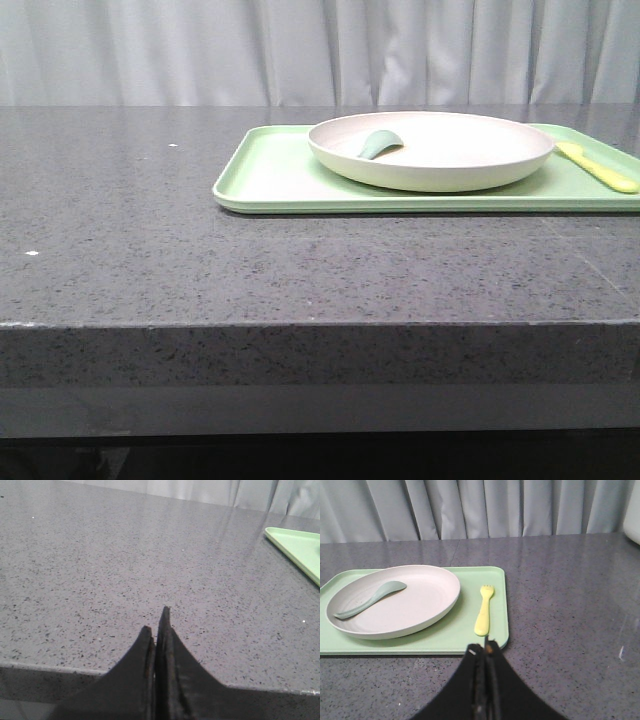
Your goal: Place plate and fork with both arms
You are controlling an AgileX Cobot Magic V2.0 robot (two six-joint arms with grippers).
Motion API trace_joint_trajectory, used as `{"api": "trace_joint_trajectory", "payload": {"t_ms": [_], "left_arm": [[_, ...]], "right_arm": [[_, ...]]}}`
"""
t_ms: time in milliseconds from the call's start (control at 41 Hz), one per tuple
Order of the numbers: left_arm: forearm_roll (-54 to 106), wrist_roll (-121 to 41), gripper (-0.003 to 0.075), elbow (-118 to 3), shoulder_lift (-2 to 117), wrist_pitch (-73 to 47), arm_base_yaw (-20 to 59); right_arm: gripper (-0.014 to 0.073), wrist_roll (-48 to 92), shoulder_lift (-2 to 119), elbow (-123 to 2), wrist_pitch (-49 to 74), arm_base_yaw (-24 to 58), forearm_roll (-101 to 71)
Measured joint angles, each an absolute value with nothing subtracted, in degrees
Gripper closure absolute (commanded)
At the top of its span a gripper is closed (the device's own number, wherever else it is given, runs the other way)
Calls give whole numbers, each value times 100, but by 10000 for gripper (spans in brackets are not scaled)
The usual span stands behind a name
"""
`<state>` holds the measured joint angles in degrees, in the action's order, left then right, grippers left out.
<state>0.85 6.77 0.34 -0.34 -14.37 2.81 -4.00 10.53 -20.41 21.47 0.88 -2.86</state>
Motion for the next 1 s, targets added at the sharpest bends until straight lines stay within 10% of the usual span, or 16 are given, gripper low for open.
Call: {"api": "trace_joint_trajectory", "payload": {"t_ms": [1001], "left_arm": [[85,677,739,34,-34,-1437,281]], "right_arm": [[661,-396,362,-258,1199,88,-286]]}}
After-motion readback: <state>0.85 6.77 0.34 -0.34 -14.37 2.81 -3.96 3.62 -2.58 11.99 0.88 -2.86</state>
